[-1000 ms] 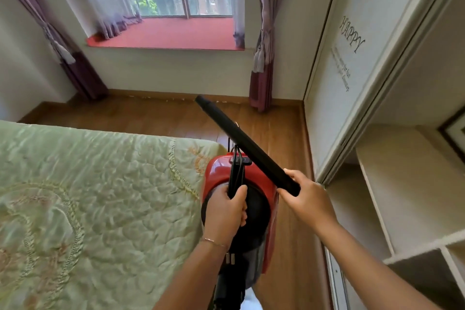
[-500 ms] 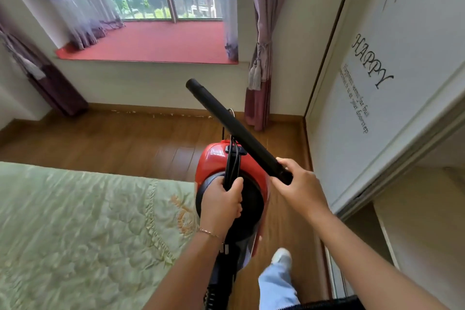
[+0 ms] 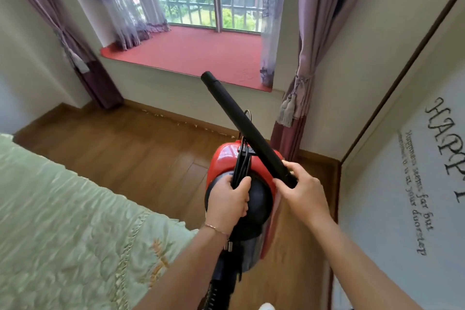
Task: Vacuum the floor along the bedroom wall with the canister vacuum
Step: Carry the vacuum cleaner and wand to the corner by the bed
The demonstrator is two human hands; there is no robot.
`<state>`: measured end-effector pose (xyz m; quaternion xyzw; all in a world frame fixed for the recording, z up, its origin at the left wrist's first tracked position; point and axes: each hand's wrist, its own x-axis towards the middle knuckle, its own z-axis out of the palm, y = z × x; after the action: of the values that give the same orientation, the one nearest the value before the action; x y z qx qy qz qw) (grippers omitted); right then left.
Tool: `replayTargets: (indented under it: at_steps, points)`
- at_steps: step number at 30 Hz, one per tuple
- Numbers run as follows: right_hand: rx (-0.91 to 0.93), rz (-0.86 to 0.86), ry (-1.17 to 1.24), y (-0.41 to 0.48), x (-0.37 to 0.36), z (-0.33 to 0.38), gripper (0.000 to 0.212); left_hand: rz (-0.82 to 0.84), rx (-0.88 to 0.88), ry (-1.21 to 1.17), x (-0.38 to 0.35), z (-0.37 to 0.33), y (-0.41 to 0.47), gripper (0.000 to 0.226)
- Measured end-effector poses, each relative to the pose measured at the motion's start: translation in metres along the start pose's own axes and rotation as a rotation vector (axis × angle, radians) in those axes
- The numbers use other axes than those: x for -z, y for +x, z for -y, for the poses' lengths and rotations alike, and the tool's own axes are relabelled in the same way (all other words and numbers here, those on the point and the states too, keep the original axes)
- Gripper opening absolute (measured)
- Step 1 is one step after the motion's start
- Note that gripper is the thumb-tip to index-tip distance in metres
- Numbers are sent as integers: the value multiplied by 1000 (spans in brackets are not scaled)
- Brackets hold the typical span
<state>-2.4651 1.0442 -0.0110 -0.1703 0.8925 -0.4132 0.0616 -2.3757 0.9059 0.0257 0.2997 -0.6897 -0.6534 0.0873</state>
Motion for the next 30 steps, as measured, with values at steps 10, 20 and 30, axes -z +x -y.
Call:
replayTargets:
  at_steps: [10, 20, 30]
  points:
    - [120, 123, -110, 143, -24, -2, 47, -143, 85, -87, -10, -15, 126, 23]
    - [258, 292, -215, 336, -91, 72, 47, -356, 133, -239, 45, -47, 305, 18]
    - [450, 472, -140, 460, -196, 160, 45, -581, 159, -254, 136, -70, 412, 17]
